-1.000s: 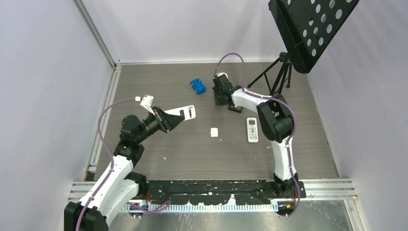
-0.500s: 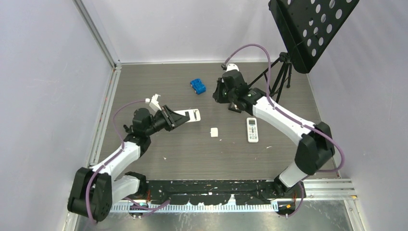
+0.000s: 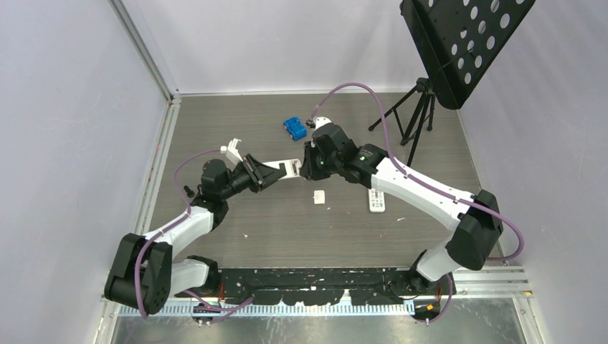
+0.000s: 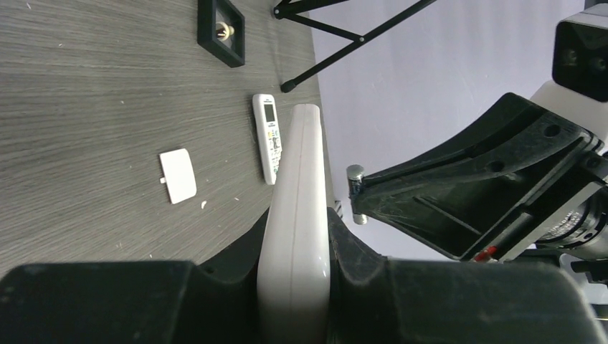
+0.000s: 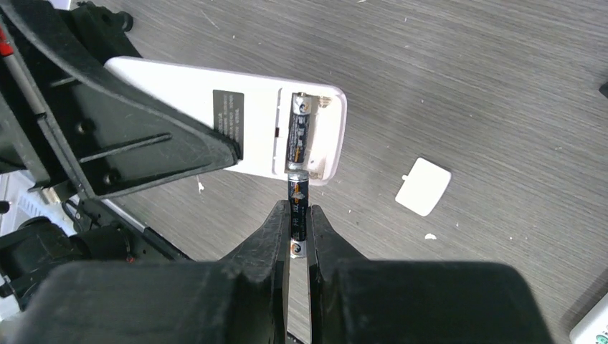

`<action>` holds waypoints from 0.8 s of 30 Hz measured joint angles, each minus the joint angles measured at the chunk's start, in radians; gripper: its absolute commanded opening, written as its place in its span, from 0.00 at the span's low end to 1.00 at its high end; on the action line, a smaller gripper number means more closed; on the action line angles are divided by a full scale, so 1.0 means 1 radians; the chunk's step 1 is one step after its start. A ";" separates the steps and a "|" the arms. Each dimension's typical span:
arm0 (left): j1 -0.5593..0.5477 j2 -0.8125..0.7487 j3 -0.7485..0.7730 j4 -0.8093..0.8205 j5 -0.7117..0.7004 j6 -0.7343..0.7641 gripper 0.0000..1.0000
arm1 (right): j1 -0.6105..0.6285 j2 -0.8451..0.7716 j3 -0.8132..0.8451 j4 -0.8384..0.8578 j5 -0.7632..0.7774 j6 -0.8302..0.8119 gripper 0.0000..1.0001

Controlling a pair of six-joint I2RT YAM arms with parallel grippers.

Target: Load the batteries into the remote control

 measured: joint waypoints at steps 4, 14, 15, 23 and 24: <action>-0.001 0.000 0.000 0.011 0.001 -0.018 0.00 | 0.009 0.033 0.026 -0.011 0.024 -0.001 0.13; -0.001 0.000 0.000 0.018 0.009 -0.045 0.00 | 0.011 0.085 0.071 -0.037 0.069 -0.004 0.16; -0.001 0.000 0.000 0.019 0.010 -0.047 0.00 | 0.011 0.088 0.074 -0.037 0.070 -0.004 0.17; -0.001 0.000 0.000 0.018 0.011 -0.065 0.00 | 0.014 0.104 0.083 -0.034 0.065 -0.004 0.22; -0.001 0.000 0.000 0.019 0.012 -0.068 0.00 | 0.014 0.104 0.085 -0.034 0.064 -0.004 0.23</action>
